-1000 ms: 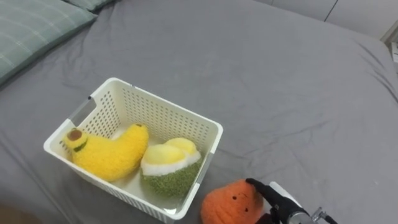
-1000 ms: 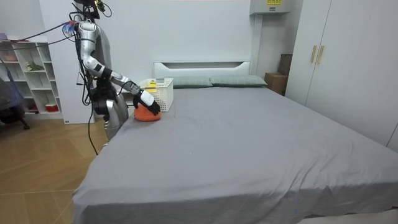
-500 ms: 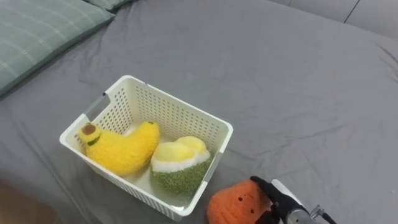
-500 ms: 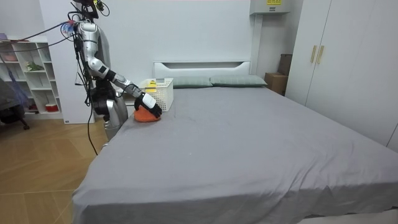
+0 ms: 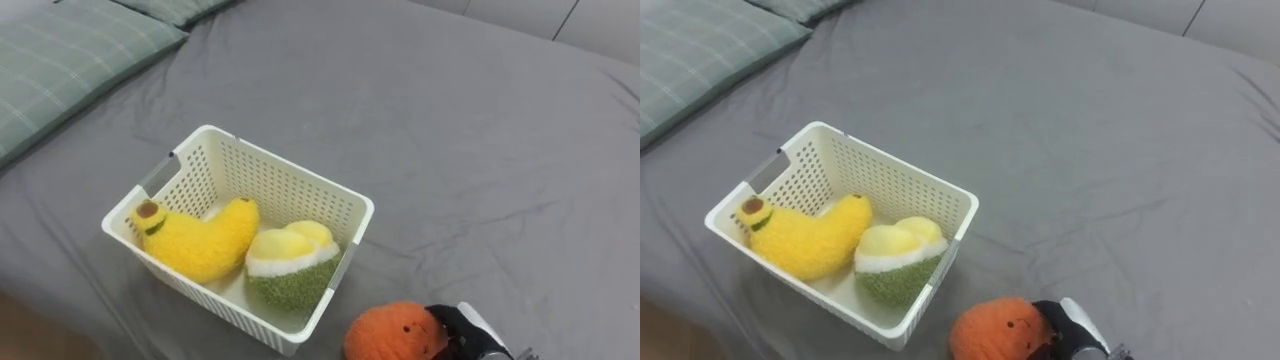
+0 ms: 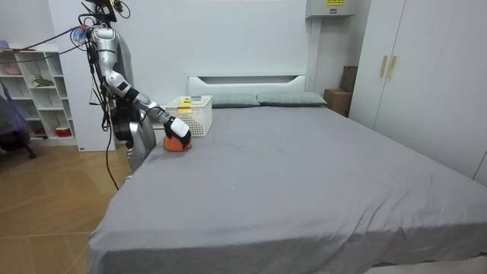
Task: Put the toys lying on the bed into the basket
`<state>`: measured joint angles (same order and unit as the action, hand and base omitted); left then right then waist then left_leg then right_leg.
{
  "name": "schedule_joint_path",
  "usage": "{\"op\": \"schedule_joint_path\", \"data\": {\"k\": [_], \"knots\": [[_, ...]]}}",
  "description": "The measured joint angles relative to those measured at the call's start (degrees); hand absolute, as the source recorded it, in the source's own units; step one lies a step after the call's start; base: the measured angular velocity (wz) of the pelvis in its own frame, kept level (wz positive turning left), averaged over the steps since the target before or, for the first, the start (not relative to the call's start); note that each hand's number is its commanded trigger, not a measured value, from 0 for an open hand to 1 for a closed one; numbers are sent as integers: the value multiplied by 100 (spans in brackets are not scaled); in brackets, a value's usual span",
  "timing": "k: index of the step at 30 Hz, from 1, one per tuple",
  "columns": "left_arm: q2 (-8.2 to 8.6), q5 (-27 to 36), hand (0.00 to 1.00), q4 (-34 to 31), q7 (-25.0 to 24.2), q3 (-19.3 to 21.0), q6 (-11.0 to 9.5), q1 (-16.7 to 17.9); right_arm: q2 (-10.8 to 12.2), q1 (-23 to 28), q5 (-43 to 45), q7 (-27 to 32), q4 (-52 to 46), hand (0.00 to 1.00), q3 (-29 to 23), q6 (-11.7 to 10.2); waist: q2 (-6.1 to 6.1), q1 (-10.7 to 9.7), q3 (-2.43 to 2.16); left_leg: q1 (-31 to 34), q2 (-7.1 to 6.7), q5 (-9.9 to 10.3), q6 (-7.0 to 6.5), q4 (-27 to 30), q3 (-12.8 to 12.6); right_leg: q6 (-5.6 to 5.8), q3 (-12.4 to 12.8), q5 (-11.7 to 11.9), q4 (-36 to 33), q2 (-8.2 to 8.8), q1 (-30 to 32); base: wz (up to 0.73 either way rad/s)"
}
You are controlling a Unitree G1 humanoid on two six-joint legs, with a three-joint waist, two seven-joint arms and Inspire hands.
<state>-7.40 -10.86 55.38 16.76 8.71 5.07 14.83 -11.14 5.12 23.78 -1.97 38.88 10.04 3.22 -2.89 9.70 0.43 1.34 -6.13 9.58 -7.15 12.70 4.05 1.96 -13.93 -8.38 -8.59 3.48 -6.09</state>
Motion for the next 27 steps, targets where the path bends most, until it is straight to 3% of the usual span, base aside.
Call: {"op": "schedule_joint_path", "data": {"k": [6,27], "knots": [[-3,8,0,28,2,-2,-25,-2,7,-70,-361,52,567,100,0,-128,-25,-2,-15,-85,-5,6,-6,4,23,1,-23,0,6,2,-91,1],[-11,8,0,159,14,40,-110,-27,14,73,-872,265,378,100,-16,-148,-83,-29,-11,-83,-17,4,-6,-2,19,3,-4,-2,3,17,-75,0]]}}
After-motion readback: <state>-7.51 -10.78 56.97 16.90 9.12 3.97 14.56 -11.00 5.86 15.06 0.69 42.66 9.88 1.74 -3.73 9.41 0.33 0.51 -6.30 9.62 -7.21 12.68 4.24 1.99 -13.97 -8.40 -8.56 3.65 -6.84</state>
